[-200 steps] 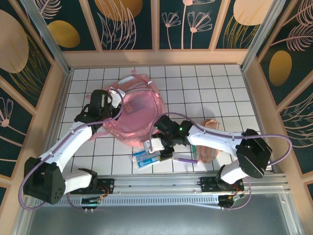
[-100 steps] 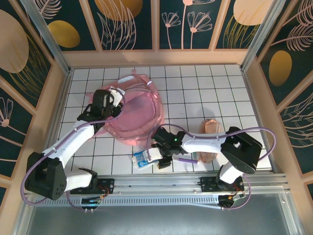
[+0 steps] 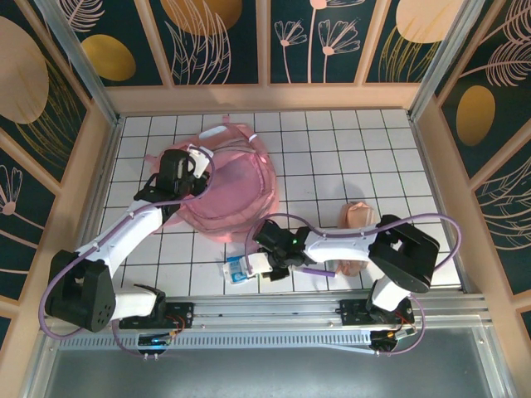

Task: Pack the student bag

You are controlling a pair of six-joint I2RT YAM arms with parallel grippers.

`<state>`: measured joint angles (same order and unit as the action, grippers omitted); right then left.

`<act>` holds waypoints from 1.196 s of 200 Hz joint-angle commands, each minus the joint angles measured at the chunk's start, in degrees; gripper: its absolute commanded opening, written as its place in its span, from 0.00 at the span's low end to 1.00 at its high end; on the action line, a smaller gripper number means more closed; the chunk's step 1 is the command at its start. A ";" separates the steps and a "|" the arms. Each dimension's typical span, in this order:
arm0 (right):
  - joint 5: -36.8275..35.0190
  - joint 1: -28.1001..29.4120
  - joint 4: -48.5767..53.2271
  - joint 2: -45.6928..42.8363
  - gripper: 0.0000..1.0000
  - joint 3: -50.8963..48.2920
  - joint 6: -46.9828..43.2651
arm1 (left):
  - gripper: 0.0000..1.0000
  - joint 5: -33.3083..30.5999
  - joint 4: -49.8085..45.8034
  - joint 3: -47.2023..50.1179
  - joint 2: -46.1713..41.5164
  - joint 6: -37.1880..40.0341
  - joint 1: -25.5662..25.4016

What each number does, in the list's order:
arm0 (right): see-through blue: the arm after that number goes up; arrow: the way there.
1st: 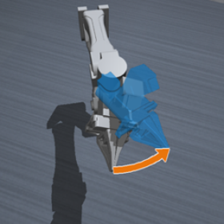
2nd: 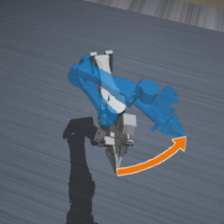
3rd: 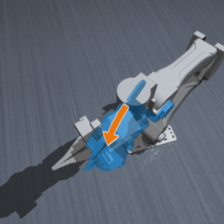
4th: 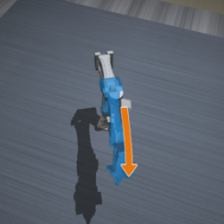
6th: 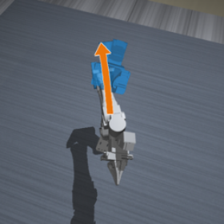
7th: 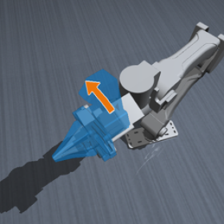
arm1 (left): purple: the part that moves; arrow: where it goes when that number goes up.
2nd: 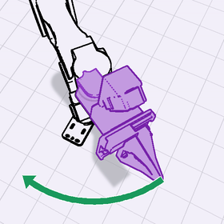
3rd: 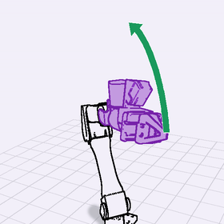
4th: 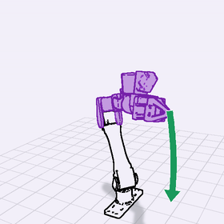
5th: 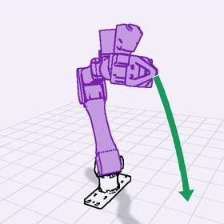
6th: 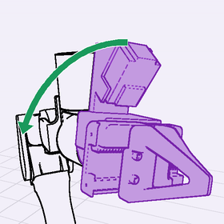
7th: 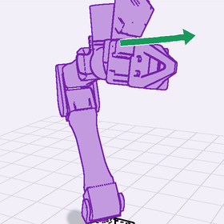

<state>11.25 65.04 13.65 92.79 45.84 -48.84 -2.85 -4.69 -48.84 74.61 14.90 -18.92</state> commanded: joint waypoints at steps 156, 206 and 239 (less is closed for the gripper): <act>-4.69 -9.04 9.65 -11.54 0.00 17.12 -17.23 | 0.00 26.35 -2.07 -0.13 -9.27 17.53 -0.07; -7.39 -12.60 -10.28 0.93 0.00 16.46 -19.10 | 0.00 29.99 -1.02 -2.96 -12.39 16.67 -0.52; -16.76 -13.00 -24.73 12.06 0.00 19.17 -18.07 | 0.00 34.05 -2.43 -6.54 -10.85 15.86 -0.78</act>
<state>2.33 52.45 3.97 98.41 62.59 -66.19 22.20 -12.99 -49.60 64.69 31.48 -19.38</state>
